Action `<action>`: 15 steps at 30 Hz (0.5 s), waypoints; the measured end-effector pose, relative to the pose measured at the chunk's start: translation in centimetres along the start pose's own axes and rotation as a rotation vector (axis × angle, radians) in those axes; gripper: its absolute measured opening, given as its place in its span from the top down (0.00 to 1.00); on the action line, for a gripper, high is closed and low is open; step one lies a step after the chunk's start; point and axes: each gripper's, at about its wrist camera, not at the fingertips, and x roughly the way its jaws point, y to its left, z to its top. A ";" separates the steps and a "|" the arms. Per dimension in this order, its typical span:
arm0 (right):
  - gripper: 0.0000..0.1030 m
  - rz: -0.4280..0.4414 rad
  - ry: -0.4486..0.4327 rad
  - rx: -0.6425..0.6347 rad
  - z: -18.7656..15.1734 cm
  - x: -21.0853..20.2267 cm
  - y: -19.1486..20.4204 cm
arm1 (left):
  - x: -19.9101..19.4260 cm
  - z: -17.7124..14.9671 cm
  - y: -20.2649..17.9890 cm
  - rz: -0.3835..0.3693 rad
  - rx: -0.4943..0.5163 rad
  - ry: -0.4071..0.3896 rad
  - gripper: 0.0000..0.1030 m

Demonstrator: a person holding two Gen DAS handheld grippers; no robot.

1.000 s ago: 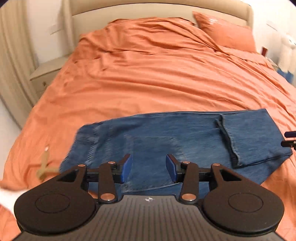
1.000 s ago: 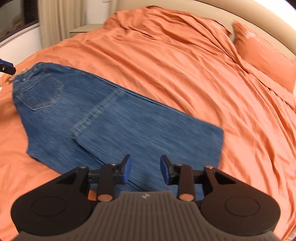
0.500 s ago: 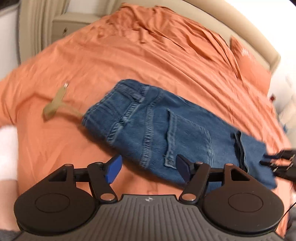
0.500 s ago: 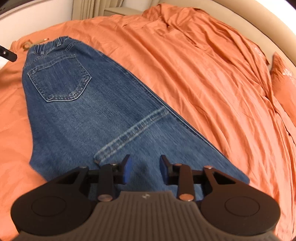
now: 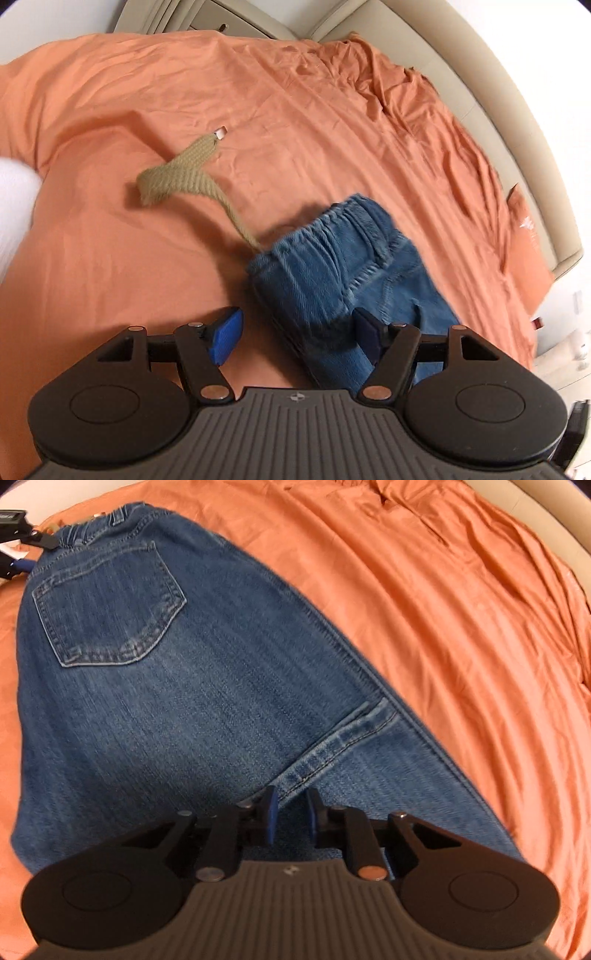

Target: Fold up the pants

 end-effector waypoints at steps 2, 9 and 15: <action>0.88 0.019 -0.009 0.027 -0.1 0.2 -0.4 | 0.9 0.2 -0.1 0.028 0.026 0.011 0.24; 0.88 0.053 -0.034 0.046 -0.7 0.4 -1.0 | 3.3 0.9 -1.2 0.107 0.084 0.061 0.26; 0.88 0.061 -0.055 0.069 -1.1 0.4 -1.0 | 3.5 1.0 -2.4 0.133 0.099 0.074 0.53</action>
